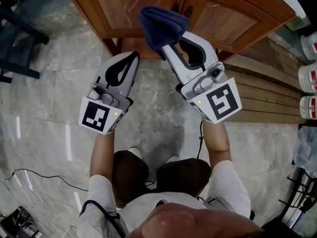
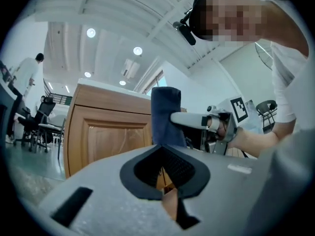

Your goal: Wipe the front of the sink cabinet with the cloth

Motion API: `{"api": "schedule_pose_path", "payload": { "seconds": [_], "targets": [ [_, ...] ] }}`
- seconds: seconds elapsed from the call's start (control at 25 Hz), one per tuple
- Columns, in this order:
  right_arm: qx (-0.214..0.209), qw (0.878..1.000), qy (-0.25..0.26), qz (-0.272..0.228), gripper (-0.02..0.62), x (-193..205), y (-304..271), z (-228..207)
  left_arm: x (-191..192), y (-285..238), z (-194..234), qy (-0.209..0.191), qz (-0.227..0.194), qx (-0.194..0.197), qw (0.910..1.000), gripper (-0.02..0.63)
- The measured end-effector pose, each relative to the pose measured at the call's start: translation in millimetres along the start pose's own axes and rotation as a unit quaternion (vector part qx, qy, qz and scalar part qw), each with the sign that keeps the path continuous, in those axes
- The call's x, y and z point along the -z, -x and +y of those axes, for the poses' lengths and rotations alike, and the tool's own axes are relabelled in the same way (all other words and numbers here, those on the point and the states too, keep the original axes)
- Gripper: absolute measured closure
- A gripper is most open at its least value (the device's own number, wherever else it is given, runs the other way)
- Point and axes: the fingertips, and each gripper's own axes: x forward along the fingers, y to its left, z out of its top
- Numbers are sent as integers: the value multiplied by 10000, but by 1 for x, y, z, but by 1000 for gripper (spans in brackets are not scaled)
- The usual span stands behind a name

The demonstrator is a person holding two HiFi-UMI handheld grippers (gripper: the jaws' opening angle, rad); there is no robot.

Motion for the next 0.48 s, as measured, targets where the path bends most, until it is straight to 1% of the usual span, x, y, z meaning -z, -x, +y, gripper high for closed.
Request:
{"api": "schedule_pose_path", "payload": {
  "seconds": [0.24, 0.32, 0.48],
  "targets": [
    [-305, 9995, -54, -23, 537, -18, -56, 11, 24, 24, 6, 145, 234, -341, 9990, 606],
    [-426, 9991, -74, 38, 537, -21, -79, 16, 28, 25, 4, -8, 299, -361, 9989, 606],
    [-760, 9968, -19, 232, 536, -16, -120, 38, 27, 30, 2, -565, 462, -272, 9970, 606]
  ]
}}
